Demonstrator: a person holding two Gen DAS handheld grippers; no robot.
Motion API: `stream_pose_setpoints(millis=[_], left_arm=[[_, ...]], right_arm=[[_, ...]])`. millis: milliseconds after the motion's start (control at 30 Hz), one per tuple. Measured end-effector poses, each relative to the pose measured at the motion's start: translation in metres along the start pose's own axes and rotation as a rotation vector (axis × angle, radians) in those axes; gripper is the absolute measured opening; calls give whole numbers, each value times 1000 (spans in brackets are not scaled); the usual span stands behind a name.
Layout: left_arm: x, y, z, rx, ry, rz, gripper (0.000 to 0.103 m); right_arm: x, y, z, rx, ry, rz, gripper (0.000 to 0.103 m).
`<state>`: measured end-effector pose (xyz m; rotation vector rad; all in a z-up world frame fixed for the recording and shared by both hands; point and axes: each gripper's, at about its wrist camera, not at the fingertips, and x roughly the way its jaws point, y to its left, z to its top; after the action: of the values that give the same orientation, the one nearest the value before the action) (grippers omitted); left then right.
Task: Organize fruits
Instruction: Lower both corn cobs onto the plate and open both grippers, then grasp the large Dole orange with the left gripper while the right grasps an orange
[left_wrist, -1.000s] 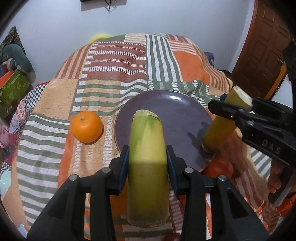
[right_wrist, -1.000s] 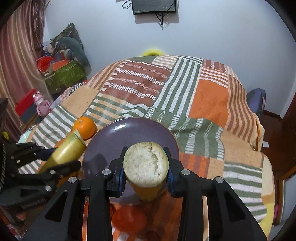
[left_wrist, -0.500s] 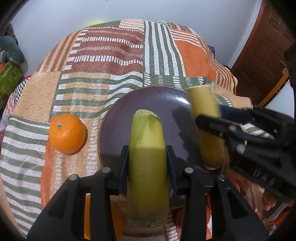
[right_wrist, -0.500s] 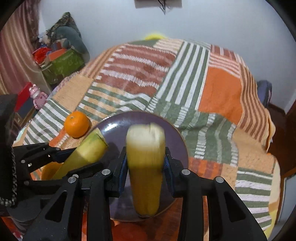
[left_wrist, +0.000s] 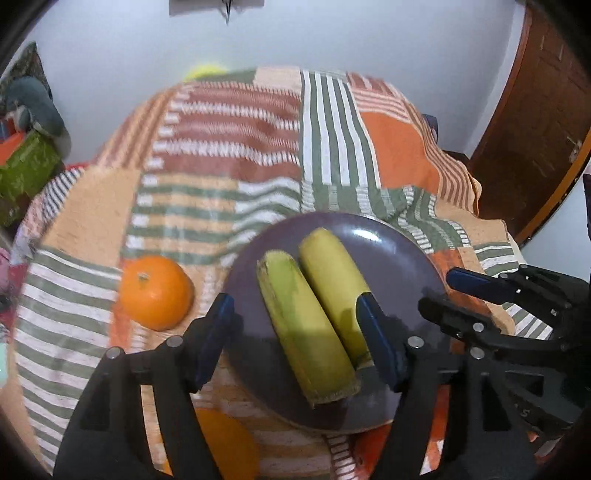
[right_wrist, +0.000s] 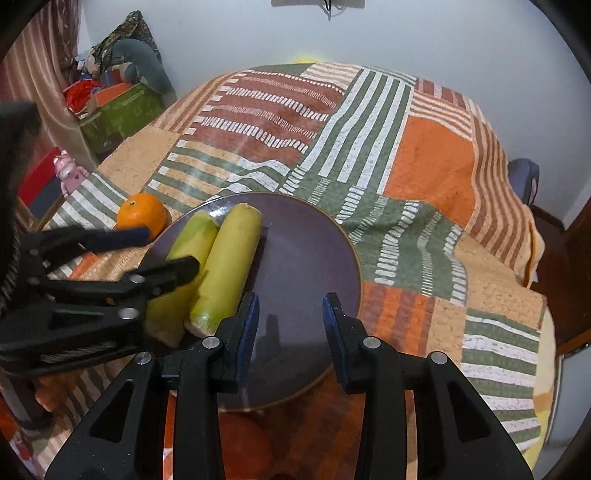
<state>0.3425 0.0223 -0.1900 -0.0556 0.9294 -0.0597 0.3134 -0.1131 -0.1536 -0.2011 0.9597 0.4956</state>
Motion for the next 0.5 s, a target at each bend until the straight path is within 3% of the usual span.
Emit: stream_pose_setpoints(millis=[167, 267, 400, 500], left_arm=[[-28, 14, -6, 28, -23, 46, 68], [-43, 30, -16, 33, -22, 71, 69], [-52, 49, -35, 35, 13, 81, 71], [-51, 60, -52, 23, 53, 75, 71]], right_arm=[[-15, 11, 0, -20, -32, -4, 43], [-23, 21, 1, -35, -49, 11, 44], [-28, 34, 3, -47, -66, 21, 52], [-30, 42, 3, -52, -72, 29, 53]])
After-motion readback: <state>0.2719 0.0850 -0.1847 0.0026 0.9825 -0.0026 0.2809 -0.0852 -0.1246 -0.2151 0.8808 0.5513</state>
